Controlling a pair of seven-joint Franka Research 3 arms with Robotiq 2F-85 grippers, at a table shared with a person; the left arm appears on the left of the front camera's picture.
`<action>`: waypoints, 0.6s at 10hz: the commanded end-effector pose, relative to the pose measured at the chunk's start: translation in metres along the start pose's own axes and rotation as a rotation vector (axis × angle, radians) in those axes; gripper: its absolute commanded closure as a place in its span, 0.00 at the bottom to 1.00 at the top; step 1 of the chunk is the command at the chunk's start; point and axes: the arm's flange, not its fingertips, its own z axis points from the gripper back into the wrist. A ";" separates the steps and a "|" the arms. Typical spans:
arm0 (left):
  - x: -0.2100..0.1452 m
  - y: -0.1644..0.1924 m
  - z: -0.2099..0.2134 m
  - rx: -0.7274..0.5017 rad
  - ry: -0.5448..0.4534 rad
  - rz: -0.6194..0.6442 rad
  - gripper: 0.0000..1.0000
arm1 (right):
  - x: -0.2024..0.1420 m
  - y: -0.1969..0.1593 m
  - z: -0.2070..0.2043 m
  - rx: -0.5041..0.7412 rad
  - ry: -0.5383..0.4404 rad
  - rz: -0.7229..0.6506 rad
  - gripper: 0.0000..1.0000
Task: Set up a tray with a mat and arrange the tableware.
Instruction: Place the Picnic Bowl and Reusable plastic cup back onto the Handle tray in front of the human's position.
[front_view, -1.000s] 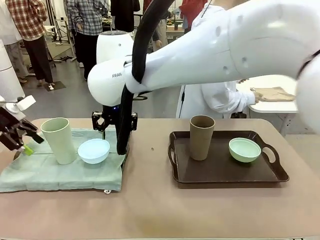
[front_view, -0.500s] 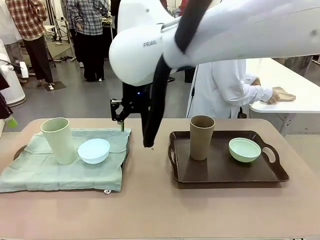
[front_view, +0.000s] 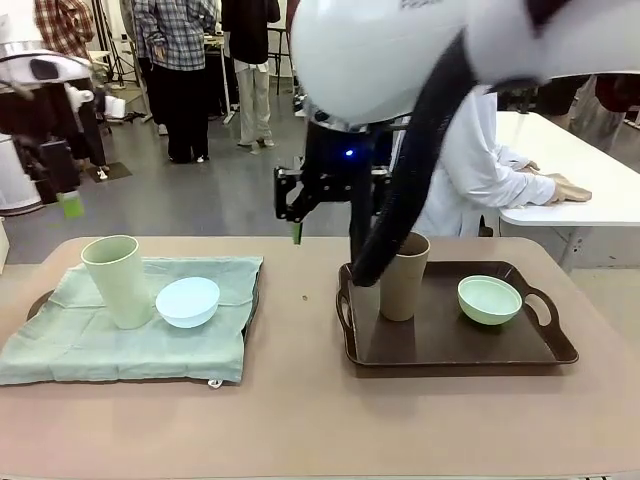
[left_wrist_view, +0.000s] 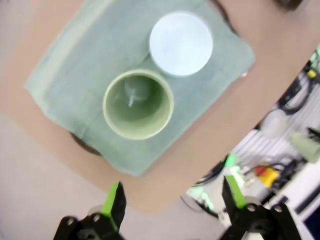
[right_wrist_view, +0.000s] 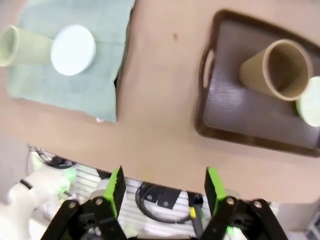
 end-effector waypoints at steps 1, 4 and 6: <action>-0.018 0.014 -0.008 0.021 0.016 -0.013 0.00 | -0.016 -0.025 -0.002 0.051 -0.008 -0.002 0.18; -0.018 0.014 -0.008 0.021 0.016 -0.013 0.00 | 0.000 0.000 0.000 0.000 0.000 0.000 0.18; -0.018 0.014 -0.008 0.021 0.016 -0.013 0.00 | 0.000 0.000 0.000 0.000 0.000 0.000 0.18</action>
